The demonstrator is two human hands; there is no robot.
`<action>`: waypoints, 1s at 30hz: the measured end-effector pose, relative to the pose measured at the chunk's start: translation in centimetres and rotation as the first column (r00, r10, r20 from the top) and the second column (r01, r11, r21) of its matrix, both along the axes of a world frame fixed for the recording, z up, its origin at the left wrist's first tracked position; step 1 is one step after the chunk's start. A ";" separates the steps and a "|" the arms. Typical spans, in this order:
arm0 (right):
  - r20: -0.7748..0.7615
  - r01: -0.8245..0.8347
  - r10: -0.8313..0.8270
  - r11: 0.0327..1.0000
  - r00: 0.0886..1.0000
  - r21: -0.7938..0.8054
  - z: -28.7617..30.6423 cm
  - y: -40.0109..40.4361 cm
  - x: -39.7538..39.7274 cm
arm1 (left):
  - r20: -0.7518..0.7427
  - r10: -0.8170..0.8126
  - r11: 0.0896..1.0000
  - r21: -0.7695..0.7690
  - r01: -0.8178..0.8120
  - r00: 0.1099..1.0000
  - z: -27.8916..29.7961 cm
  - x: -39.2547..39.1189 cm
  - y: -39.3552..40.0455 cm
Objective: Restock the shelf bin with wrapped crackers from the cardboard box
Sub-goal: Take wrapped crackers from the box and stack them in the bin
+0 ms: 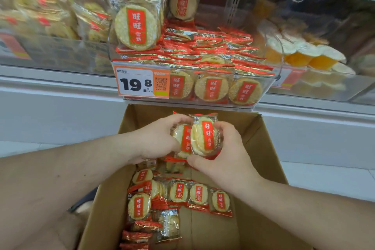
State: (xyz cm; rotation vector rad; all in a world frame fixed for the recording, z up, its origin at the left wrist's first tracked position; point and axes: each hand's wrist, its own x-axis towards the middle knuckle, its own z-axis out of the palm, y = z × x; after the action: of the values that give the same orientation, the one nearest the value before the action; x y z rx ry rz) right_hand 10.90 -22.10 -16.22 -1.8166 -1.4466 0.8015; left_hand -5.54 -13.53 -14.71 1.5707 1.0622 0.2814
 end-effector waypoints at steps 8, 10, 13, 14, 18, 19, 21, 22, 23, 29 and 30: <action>0.181 -0.029 0.005 0.991 0.983 0.130 2.4 0.9 -0.6 | 0.282 0.095 0.995 -0.059 -0.081 0.955 1.7 0.5 -0.5; 0.189 -0.042 0.014 0.989 0.982 0.145 3.0 1.1 -0.7 | 0.280 0.135 0.990 -0.001 -0.141 0.951 1.7 0.8 -0.5; 0.136 -0.032 0.007 0.982 0.991 0.186 4.0 1.1 -0.8 | 0.309 0.162 0.981 0.055 -0.187 0.937 2.4 0.8 -0.2; 0.095 -0.007 -0.013 0.979 0.995 0.202 4.4 1.3 -0.6 | 0.323 0.156 0.981 0.058 -0.185 0.933 2.8 0.7 -0.1; -0.112 0.092 -0.076 0.985 0.991 0.145 6.2 2.6 1.0 | 0.411 0.120 0.991 0.001 -0.132 0.904 4.5 0.1 0.3; -0.167 0.074 -0.057 0.992 0.984 0.098 6.7 2.9 1.3 | 0.445 0.104 0.994 -0.021 -0.106 0.890 4.9 -0.1 0.3; -0.307 0.000 0.002 1.000 0.952 0.009 7.2 3.4 1.6 | 0.486 0.056 0.998 -0.028 -0.049 0.872 5.4 -0.4 0.2; -0.367 -0.050 0.038 0.998 0.929 -0.023 7.3 3.5 1.7 | 0.490 0.031 0.999 -0.026 -0.021 0.871 5.5 -0.5 0.2; -0.401 -0.091 0.067 0.995 0.913 -0.040 7.3 3.6 1.8 | 0.489 0.014 1.000 -0.028 0.000 0.872 5.7 -0.6 0.2; -0.429 -0.156 0.132 0.988 0.894 -0.020 7.6 4.0 2.0 | 0.519 0.137 0.990 -0.095 -0.102 0.844 6.6 -0.1 0.0; -0.439 -0.170 0.145 0.985 0.887 -0.018 7.8 4.0 2.1 | 0.518 0.174 0.985 -0.090 -0.149 0.838 6.7 -0.1 0.1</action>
State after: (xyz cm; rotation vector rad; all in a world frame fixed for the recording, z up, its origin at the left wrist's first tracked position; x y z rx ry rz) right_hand 12.96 -18.09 -8.46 -1.4433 -1.2897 1.2534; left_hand -5.62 -13.42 -8.03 1.2541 0.7576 0.7539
